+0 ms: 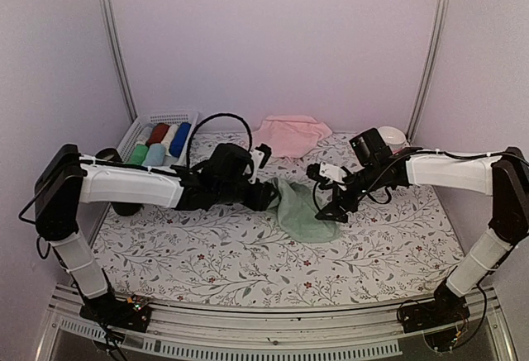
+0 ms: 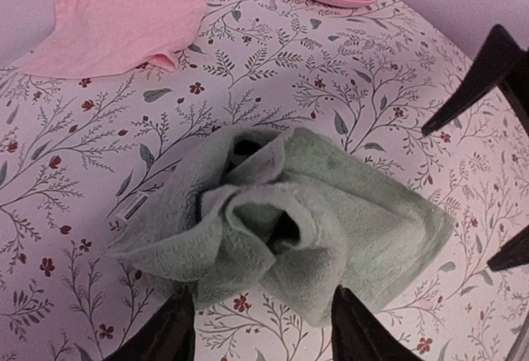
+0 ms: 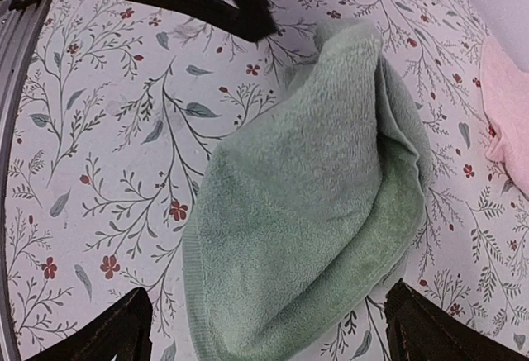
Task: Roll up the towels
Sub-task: Place the towel at the center of the board, then pick up the towel from the center of the board.
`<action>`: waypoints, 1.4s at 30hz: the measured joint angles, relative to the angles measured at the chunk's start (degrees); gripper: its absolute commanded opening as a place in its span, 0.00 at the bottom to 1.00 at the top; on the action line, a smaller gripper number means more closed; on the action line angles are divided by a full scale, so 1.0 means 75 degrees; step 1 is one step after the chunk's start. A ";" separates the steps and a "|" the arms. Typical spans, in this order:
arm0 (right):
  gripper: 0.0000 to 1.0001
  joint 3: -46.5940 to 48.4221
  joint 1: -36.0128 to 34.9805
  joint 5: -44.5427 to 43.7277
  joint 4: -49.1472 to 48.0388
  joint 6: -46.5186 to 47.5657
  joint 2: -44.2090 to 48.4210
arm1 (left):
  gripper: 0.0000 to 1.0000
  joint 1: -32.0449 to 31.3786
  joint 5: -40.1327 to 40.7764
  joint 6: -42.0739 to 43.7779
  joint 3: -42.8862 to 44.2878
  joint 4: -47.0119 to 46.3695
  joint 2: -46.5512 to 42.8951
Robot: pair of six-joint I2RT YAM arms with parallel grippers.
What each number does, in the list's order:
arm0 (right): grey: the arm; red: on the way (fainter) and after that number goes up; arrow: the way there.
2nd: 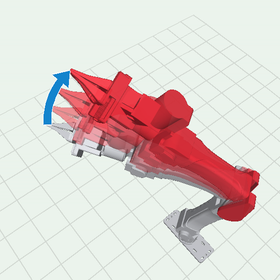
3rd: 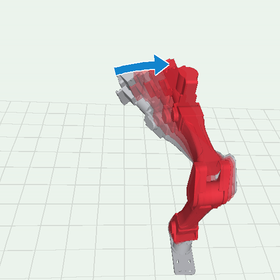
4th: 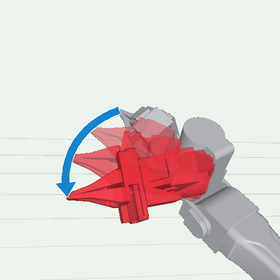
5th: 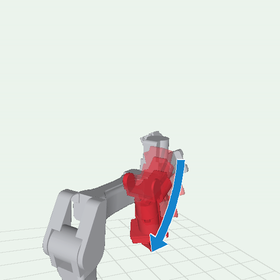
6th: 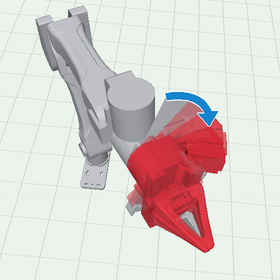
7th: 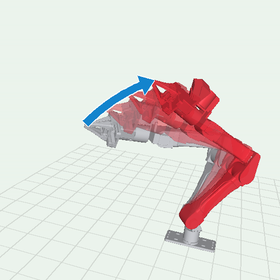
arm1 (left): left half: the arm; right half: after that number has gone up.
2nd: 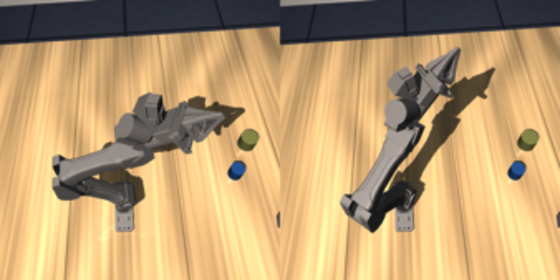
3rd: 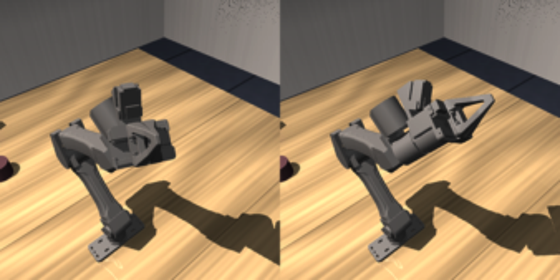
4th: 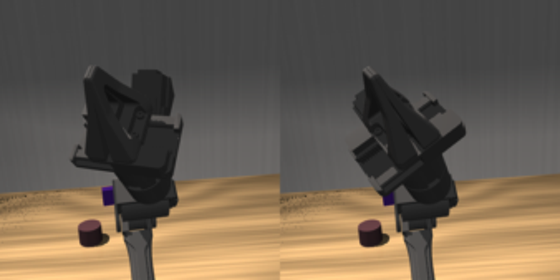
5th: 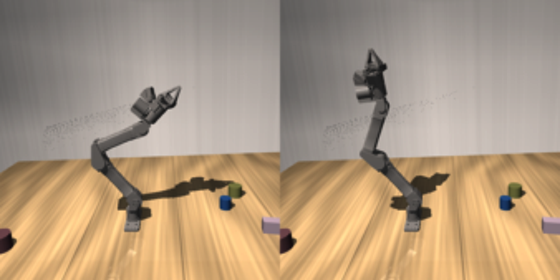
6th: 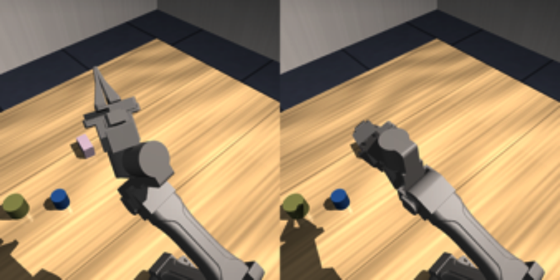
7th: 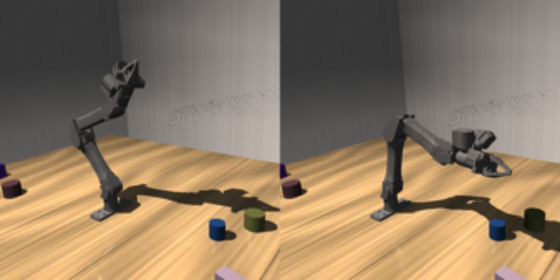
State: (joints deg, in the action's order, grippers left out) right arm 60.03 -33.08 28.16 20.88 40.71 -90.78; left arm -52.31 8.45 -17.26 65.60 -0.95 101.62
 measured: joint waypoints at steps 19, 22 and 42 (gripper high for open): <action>0.73 0.0836 0.1311 -0.0370 0.1209 -0.2267 -0.1183 | 0.93 -0.0017 0.1259 -0.0020 -0.1676 -0.0423 -0.1766; 0.72 0.0790 0.1297 -0.0224 0.1530 -0.2384 -0.1416 | 0.94 -0.0017 0.1390 -0.0020 -0.1789 -0.0460 -0.1766; 0.58 0.0717 0.1297 0.0525 0.2850 -0.2192 -0.2002 | 0.95 -0.0020 0.1955 0.0029 -0.1999 -0.0580 -0.1839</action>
State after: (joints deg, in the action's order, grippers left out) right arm 65.41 -23.35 32.10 42.26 24.27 -105.80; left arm -52.47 23.11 -17.04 50.61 -5.30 87.83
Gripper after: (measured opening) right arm 0.609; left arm 0.953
